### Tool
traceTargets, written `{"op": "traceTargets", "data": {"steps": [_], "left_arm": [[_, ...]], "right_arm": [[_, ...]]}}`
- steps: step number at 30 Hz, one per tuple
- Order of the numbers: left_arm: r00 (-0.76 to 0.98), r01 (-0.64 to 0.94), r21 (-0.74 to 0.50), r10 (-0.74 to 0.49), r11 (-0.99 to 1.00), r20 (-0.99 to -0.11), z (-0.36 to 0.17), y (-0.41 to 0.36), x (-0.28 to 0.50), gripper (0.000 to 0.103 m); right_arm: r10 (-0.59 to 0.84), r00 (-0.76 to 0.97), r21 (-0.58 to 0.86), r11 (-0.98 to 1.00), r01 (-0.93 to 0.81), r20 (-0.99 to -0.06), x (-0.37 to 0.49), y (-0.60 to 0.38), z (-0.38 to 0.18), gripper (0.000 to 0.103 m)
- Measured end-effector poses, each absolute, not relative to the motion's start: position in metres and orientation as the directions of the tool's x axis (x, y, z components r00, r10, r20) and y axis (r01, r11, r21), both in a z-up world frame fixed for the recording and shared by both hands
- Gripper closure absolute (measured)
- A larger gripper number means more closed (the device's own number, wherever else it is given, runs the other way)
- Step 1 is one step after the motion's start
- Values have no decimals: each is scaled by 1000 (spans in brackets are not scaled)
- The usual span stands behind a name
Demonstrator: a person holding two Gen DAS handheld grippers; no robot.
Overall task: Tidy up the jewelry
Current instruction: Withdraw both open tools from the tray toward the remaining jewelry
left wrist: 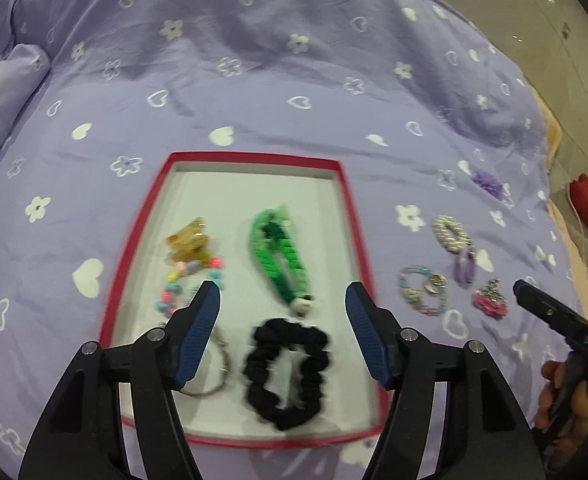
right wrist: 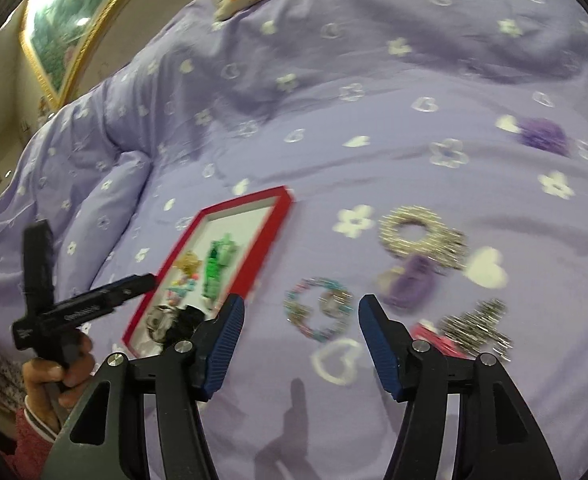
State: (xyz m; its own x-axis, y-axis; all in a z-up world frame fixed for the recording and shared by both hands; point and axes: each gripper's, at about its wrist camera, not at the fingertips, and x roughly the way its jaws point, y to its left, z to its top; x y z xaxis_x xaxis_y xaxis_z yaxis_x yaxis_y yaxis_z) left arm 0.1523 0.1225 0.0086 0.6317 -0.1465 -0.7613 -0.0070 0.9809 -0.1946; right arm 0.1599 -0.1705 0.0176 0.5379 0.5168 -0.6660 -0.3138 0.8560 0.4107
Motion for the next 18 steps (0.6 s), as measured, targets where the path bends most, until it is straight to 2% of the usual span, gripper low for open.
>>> {"op": "traceTargets", "data": {"steps": [7, 13, 18], "left_arm": [[616, 79, -198, -204, 977, -761, 12, 81, 149, 37], [575, 144, -184, -233, 972, -784, 0, 42, 149, 37], [549, 191, -165, -244, 968, -799, -11, 18, 148, 37]], "right_arm": [[447, 571, 375, 893, -248, -688, 149, -217, 15, 41], [346, 593, 261, 938, -228, -727, 138, -233, 12, 41], [341, 571, 249, 940, -234, -747, 137, -241, 2, 41]]}}
